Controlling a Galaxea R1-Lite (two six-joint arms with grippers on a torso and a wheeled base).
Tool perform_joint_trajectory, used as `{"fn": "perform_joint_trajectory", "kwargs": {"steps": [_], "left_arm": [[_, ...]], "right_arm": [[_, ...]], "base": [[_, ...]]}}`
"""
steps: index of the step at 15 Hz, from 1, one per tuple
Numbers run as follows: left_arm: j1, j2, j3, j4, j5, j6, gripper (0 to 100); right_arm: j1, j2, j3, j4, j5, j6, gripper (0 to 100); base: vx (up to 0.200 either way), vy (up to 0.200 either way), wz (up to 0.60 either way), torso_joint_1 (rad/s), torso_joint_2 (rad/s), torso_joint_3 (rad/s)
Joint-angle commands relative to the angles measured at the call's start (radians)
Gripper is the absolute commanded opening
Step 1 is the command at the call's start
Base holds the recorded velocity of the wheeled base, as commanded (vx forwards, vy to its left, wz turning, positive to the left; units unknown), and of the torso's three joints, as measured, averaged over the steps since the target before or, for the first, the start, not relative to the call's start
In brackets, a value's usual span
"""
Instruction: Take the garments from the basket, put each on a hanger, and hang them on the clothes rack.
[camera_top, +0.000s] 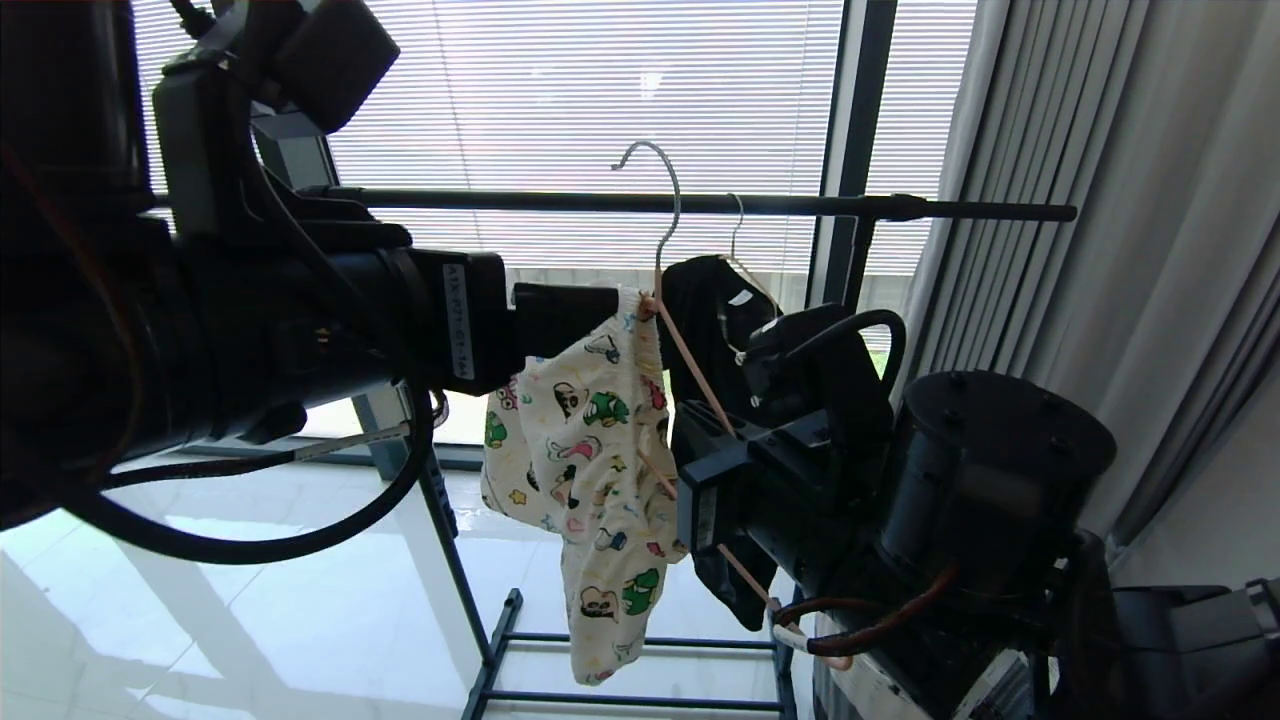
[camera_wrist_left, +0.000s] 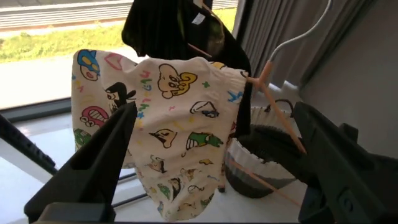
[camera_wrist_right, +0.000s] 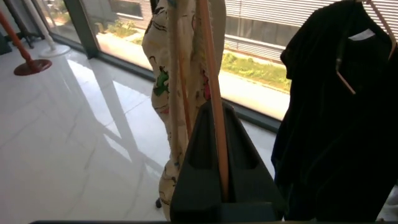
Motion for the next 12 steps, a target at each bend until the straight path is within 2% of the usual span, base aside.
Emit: {"fn": "perform_joint_trajectory", "kwargs": {"steps": [1, 2, 3, 5, 8, 10, 11, 12], "left_arm": [[0.059, -0.124, 0.139, -0.006, -0.039, 0.118, 100], [0.110, -0.173, 0.191, -0.007, -0.131, 0.205, 100], [0.171, -0.226, 0.231, -0.009, -0.274, 0.277, 100], [0.253, -0.273, 0.285, -0.029, -0.501, 0.386, 100], [0.256, -0.259, 0.332, -0.038, -0.596, 0.532, 100], [0.228, -0.252, 0.382, -0.038, -0.745, 0.621, 100], [0.222, -0.242, 0.415, -0.038, -0.779, 0.661, 100], [0.187, -0.239, 0.440, -0.038, -0.779, 0.667, 100]], "right_arm": [[-0.031, -0.037, 0.109, -0.067, 0.022, -0.059, 0], [-0.044, -0.079, 0.159, -0.101, 0.074, -0.081, 0], [-0.047, -0.142, 0.215, -0.109, 0.125, -0.108, 0], [-0.061, -0.246, 0.360, -0.109, 0.202, -0.156, 0], [-0.053, -0.344, 0.526, -0.109, 0.251, -0.200, 0], [-0.048, -0.389, 0.595, -0.109, 0.297, -0.217, 0], [-0.038, -0.407, 0.621, -0.109, 0.324, -0.239, 0], [-0.027, -0.416, 0.646, -0.109, 0.335, -0.254, 0]], "base": [[0.000, 0.000, 0.00, 0.000, 0.00, 0.000], [0.000, 0.000, 0.00, 0.000, 0.00, 0.000], [0.000, 0.000, 0.00, 0.000, 0.00, 0.000], [0.000, 0.000, 0.00, 0.000, 0.00, 0.000], [0.000, 0.000, 0.00, 0.000, 0.00, 0.000], [0.000, 0.000, 0.00, 0.000, 0.00, 0.000], [0.000, 0.000, 0.00, 0.000, 0.00, 0.000], [0.000, 0.000, 0.00, 0.000, 0.00, 0.000]]}}
